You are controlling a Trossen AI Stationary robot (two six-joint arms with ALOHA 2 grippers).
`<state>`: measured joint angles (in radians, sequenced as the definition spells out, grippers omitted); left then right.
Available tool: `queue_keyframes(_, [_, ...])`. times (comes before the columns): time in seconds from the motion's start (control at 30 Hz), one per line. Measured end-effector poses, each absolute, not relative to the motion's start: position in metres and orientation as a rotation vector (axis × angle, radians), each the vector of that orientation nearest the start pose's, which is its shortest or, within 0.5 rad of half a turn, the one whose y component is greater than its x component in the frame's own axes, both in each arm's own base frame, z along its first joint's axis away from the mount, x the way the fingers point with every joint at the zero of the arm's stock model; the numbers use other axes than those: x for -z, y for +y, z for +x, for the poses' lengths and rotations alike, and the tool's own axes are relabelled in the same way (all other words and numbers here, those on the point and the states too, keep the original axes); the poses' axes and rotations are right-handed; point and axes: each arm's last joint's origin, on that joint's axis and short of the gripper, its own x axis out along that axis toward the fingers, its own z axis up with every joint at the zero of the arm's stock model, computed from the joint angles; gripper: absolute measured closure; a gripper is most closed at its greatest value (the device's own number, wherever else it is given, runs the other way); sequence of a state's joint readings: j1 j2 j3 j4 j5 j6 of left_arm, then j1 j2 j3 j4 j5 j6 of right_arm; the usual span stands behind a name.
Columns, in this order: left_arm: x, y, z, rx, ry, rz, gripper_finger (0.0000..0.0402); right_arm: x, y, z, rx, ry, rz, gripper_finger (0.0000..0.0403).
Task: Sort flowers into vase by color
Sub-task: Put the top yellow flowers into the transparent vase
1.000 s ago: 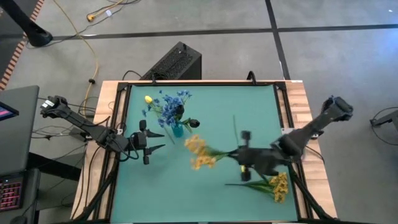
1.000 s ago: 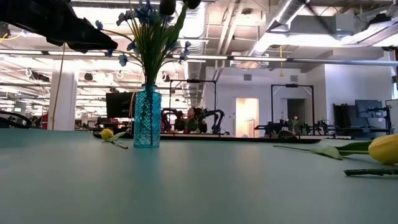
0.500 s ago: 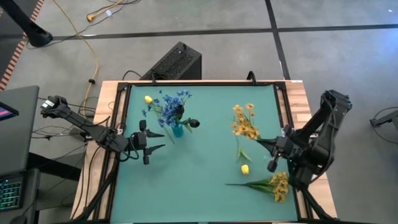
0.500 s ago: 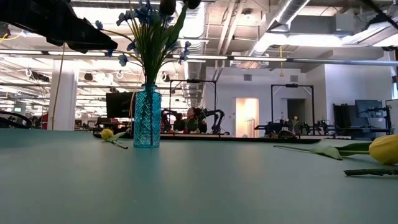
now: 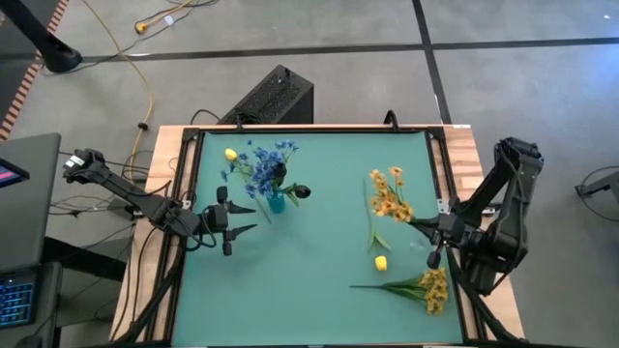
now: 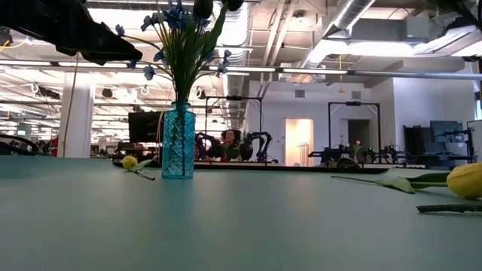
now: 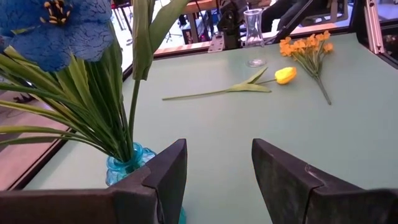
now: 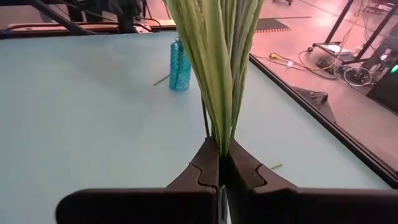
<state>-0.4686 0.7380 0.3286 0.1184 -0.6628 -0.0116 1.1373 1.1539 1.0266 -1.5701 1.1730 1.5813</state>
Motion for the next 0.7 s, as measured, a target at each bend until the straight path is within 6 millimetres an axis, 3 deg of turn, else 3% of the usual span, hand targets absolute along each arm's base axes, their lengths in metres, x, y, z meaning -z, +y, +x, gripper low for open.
queue_keyframes(0.3, [-0.213, -0.056, 0.151, -0.194, 0.245, 0.141, 0.0231, -0.293, 0.114, 0.082, 0.45, 0.45, 0.013, 0.0371])
queue_keyframes(0.7, [-0.213, -0.056, 0.151, -0.193, 0.245, 0.141, 0.0231, -0.293, 0.113, 0.081, 0.446, 0.467, 0.016, 0.037])
